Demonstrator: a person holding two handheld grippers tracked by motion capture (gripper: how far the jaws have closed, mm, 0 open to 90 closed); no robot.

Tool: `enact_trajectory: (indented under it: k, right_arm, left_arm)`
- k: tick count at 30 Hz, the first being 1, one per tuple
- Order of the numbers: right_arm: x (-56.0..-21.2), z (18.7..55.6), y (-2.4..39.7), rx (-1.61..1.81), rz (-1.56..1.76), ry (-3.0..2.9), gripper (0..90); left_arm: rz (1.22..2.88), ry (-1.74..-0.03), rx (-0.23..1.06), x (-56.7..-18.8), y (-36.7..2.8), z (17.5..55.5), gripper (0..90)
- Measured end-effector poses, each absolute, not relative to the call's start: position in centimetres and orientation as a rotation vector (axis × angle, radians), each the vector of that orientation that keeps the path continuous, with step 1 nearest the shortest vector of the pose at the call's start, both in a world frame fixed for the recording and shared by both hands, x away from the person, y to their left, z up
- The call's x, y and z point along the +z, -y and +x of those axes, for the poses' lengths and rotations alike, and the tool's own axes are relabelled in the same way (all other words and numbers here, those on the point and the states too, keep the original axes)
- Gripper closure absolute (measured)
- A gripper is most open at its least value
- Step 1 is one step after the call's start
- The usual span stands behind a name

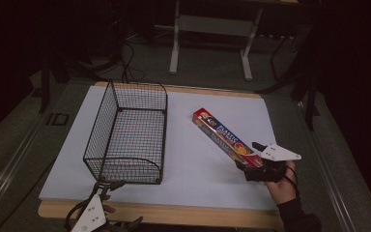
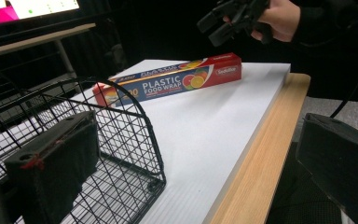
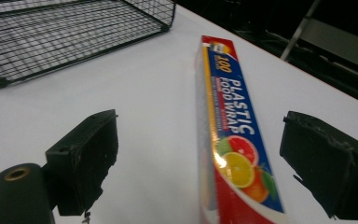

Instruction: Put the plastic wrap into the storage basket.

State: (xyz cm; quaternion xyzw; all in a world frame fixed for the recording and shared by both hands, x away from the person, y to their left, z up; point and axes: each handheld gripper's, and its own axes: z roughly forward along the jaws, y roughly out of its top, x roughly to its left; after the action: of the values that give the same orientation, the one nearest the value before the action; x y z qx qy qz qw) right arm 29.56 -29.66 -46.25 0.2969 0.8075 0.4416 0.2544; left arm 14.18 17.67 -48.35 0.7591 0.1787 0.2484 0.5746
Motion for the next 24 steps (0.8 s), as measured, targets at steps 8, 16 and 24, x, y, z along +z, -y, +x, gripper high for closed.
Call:
enact_trajectory:
  k: [8, 16, 24]
  right_arm:
    - [-45.2, 32.0, 30.3, 1.126, 0.821, -2.268, 11.1]
    - [-45.1, 33.8, 30.0, 1.071, 0.890, -2.304, 10.4]
    - [-45.8, 36.1, 29.5, 1.031, 0.928, -2.391, 10.4]
  left_arm:
    - [1.783, -0.419, 0.579, -48.4, -17.6, 14.3, 0.1]
    - [1.782, -0.416, 0.579, -48.4, -17.7, 14.2, 0.0]
    - [1.782, -0.416, 0.576, -48.4, -17.7, 14.2, 0.0]
